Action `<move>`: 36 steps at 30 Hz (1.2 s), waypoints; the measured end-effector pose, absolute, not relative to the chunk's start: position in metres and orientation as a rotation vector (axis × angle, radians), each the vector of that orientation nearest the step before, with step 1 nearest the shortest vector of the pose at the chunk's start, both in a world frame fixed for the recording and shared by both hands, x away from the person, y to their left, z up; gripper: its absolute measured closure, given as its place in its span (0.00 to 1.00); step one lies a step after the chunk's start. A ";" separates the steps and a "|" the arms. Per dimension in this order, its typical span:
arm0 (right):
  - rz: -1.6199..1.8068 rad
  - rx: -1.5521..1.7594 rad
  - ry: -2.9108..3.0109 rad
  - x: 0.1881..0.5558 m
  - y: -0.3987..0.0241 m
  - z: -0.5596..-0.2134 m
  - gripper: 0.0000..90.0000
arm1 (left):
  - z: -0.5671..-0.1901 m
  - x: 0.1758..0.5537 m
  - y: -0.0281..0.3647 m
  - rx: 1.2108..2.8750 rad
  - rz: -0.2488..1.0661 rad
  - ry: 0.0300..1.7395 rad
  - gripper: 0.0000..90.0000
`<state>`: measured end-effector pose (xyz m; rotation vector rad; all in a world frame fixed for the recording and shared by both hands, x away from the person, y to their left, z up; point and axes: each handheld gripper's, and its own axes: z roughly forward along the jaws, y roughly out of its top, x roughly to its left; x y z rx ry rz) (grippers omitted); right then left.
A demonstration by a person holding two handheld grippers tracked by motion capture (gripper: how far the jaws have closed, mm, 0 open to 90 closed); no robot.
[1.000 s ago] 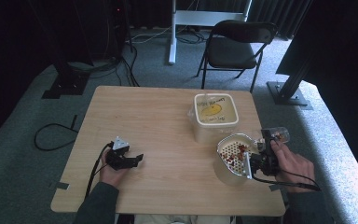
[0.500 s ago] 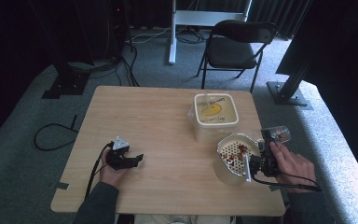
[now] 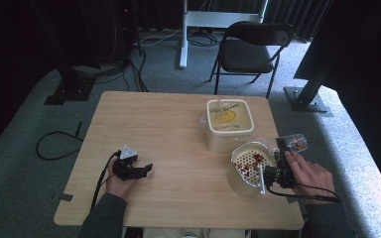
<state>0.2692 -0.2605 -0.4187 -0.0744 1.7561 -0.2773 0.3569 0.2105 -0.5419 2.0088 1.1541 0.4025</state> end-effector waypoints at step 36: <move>-0.318 -0.116 1.778 0.268 -0.256 -0.427 0.38 | -0.542 0.357 0.210 2.012 0.401 1.153 0.25</move>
